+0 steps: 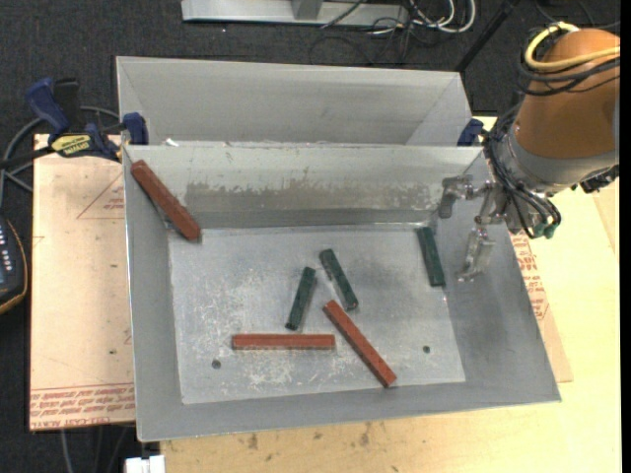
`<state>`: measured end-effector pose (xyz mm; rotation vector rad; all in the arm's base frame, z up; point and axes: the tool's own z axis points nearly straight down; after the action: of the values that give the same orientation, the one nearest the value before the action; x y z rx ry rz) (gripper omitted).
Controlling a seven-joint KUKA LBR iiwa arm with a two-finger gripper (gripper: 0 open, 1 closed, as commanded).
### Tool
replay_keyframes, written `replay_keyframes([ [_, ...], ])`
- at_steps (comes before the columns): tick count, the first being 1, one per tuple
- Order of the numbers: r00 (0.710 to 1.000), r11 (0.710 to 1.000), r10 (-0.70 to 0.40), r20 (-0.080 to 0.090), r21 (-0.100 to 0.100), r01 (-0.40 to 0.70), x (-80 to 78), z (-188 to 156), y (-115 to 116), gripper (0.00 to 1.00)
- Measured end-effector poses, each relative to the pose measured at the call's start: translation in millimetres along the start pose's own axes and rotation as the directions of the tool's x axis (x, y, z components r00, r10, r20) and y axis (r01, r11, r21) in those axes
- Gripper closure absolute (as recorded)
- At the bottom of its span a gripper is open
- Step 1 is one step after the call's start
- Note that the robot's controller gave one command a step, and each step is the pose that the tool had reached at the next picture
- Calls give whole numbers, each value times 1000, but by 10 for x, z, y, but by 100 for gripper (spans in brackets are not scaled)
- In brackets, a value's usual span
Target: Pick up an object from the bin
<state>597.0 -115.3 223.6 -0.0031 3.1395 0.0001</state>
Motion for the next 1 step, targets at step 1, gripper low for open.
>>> replay_keyframes([
  [1, 990, 990, -139, -7, -5, 139, 384, 634, 620, 0],
])
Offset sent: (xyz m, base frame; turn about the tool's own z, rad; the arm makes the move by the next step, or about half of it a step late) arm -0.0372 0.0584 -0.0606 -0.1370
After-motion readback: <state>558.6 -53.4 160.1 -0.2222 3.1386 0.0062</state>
